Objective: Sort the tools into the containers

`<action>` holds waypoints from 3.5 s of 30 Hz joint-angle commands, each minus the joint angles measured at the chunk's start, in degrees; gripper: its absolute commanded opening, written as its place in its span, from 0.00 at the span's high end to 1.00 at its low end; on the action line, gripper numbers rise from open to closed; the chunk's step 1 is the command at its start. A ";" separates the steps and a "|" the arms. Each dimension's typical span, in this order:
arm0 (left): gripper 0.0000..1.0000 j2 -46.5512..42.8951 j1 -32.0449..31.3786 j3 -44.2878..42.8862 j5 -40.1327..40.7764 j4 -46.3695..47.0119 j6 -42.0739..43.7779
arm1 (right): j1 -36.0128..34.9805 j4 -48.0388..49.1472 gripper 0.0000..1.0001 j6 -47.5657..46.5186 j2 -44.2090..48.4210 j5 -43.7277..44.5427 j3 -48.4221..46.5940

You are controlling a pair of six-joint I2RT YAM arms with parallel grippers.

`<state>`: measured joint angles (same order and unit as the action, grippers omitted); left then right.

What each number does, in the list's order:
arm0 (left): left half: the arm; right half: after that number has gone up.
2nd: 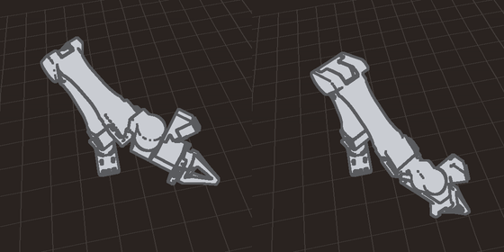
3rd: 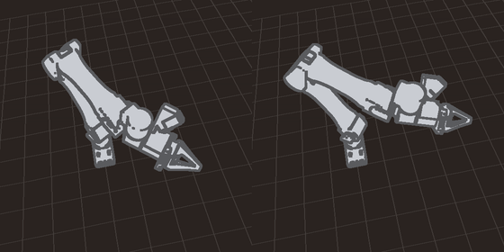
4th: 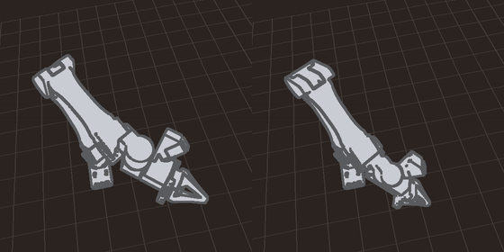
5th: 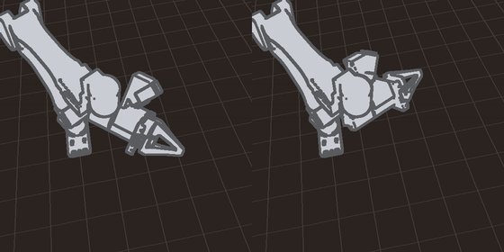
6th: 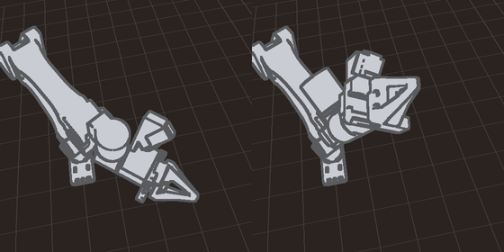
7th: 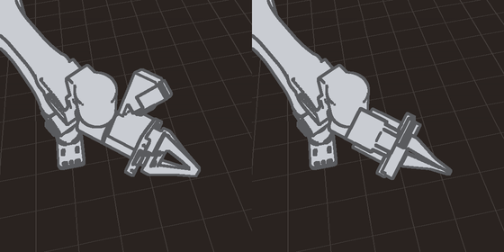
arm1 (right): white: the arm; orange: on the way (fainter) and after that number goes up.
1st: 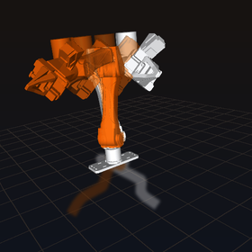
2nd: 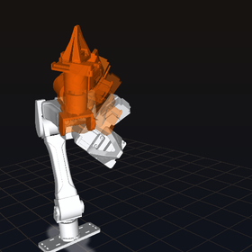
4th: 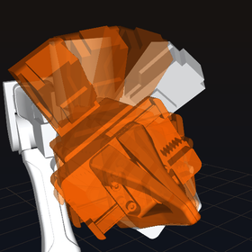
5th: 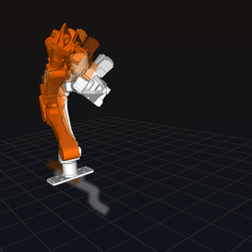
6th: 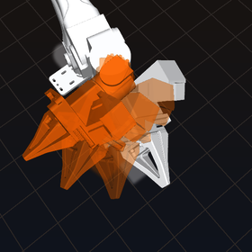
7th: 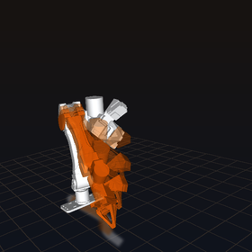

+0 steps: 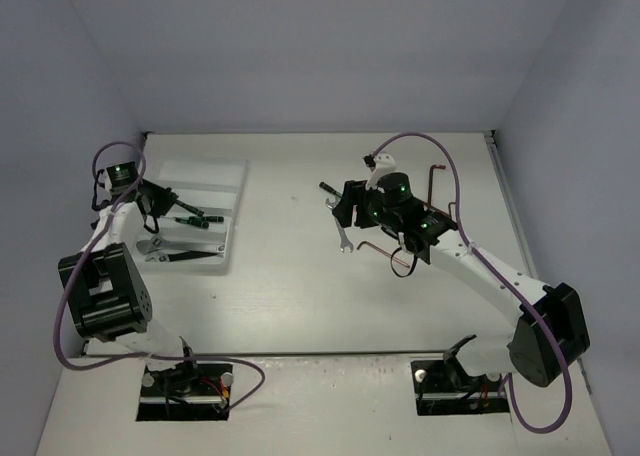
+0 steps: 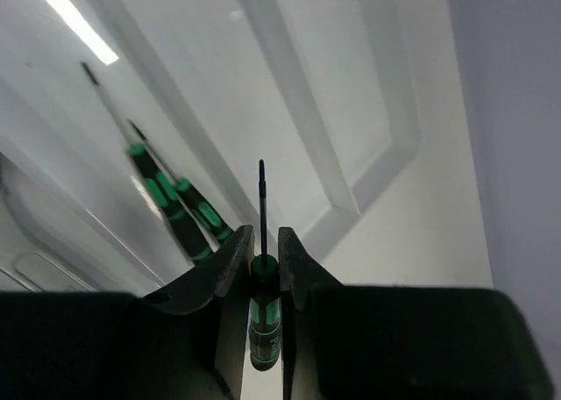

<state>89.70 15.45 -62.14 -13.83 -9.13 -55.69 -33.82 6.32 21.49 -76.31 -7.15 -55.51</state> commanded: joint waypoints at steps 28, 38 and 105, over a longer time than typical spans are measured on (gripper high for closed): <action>0.45 -10.64 -5.49 -10.51 -4.36 -19.25 14.59 | 6.31 -0.69 0.41 31.22 -18.67 13.49 -15.62; 0.45 -21.83 -13.37 -4.79 -7.60 -26.60 24.50 | 6.38 -2.69 0.48 34.50 -32.74 16.94 -28.14; 0.45 -24.32 -33.44 -15.19 1.14 -29.56 68.98 | 8.61 -18.54 1.00 -43.67 -37.89 -29.03 -42.77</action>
<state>66.15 -13.93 -72.68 -17.95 -41.69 0.03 -23.46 -12.18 -22.81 -125.51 -27.11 -99.29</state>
